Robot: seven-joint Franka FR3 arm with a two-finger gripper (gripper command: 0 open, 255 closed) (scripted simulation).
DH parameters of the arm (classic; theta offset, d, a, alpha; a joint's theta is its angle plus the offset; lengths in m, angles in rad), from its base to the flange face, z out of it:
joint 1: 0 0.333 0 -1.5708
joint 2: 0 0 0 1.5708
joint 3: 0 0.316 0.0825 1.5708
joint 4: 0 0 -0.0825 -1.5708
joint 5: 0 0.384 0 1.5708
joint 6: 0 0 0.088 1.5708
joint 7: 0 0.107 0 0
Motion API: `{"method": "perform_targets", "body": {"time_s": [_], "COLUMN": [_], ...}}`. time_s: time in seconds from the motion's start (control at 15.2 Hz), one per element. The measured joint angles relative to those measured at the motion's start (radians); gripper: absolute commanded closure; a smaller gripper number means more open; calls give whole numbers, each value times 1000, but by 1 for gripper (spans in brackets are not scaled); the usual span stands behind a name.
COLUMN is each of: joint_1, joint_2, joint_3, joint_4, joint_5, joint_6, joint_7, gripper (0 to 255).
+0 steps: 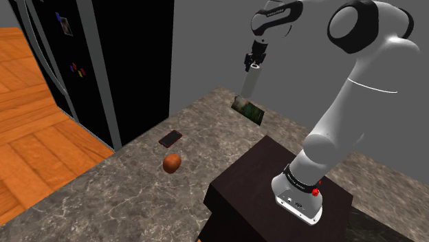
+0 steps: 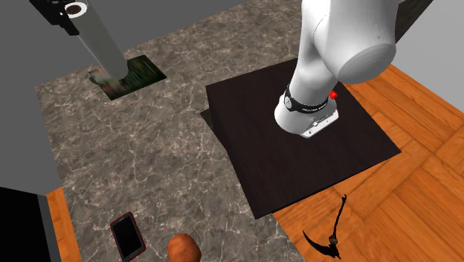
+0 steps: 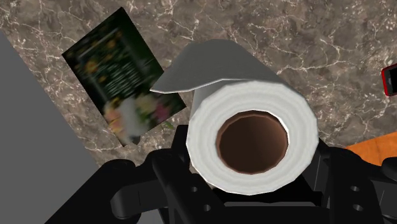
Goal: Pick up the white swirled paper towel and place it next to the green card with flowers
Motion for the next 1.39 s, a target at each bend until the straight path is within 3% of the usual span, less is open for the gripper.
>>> {"method": "perform_targets", "body": {"time_s": [0.13,0.26,1.39], "joint_1": [-22,-32,-44], "joint_2": [68,92,187], "joint_3": [-8,-11,0], "joint_4": [85,98,-7], "joint_5": [26,35,72], "joint_6": [-19,-10,187], "joint_7": [-37,-54,-77], "gripper": [255,255,255]}}
